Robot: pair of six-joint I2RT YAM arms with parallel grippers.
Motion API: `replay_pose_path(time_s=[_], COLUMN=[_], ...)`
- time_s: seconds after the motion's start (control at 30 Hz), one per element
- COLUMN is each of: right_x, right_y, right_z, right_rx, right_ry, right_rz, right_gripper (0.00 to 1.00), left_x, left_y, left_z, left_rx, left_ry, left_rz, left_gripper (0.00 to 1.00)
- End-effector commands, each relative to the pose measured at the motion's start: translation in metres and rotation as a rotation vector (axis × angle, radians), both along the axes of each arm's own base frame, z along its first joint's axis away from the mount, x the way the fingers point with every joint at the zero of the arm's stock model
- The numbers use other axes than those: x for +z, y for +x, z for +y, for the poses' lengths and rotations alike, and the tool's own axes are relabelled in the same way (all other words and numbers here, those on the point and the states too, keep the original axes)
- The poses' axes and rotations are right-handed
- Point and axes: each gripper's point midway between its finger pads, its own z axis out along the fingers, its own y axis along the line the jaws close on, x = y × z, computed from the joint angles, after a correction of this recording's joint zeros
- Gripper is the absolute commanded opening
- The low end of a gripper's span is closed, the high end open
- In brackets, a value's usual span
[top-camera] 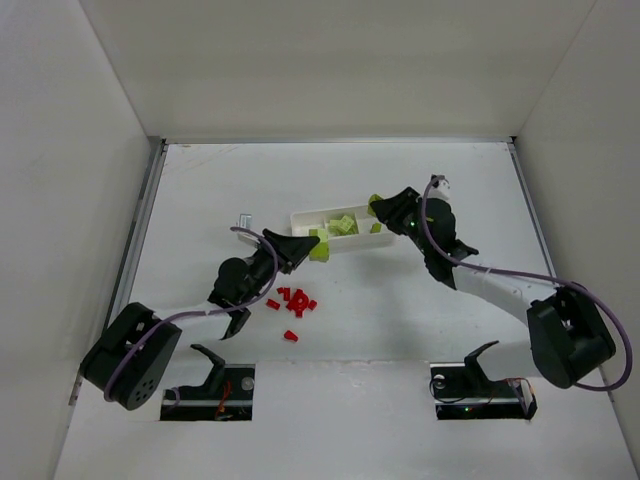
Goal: Sort the legos into containers by color
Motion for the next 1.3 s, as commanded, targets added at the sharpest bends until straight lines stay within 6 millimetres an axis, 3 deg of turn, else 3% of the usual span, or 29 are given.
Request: replay_pose_path(time_s=[0.0, 0.3, 0.37, 0.47, 0.57, 0.67, 0.73, 0.97, 1.07, 1.13, 1.27], right_x=[-0.011, -0.02, -0.023, -0.028, -0.022, -0.009, 0.0, 0.028, 0.039, 0.045, 0.053], right_y=[0.015, 0.044, 0.045, 0.045, 0.038, 0.019, 0.005, -0.084, -0.117, -0.133, -0.149], right_z=[-0.025, -0.02, -0.017, -0.019, -0.022, -0.02, -0.021, 0.005, 0.018, 0.027, 0.037], right_rx=[-0.106, -0.113, -0.107, -0.116, -0.116, -0.089, -0.066, 0.13, 0.215, 0.267, 0.31], right_ry=[-0.323, -0.412, -0.424, -0.433, -0.427, -0.439, -0.451, -0.385, -0.262, -0.154, 0.075], right_rz=[0.007, 0.023, 0.031, 0.04, 0.022, -0.032, -0.07, -0.243, -0.26, -0.25, -0.222], right_gripper=[0.25, 0.3, 0.36, 0.53, 0.6, 0.64, 0.61, 0.56, 0.66, 0.8, 0.98], left_x=[0.034, 0.048, 0.051, 0.055, 0.057, 0.058, 0.058, 0.05, 0.036, 0.036, 0.044], left_y=[-0.008, -0.019, -0.021, -0.022, -0.023, -0.022, -0.021, -0.004, 0.006, 0.007, 0.005], left_z=[-0.015, -0.03, -0.029, -0.03, -0.031, -0.035, -0.038, -0.032, -0.033, -0.036, -0.039], left_rx=[-0.061, -0.134, -0.136, -0.154, -0.176, -0.201, -0.22, -0.189, -0.175, -0.184, -0.183], left_ry=[-0.034, -0.072, -0.09, -0.121, -0.153, -0.184, -0.199, -0.232, -0.213, -0.212, -0.225], left_rz=[-0.133, -0.147, -0.14, -0.114, -0.089, -0.043, -0.014, 0.078, 0.122, 0.114, 0.058], left_gripper=[0.2, 0.21, 0.21, 0.21, 0.21, 0.21, 0.21, 0.21, 0.21, 0.21, 0.21])
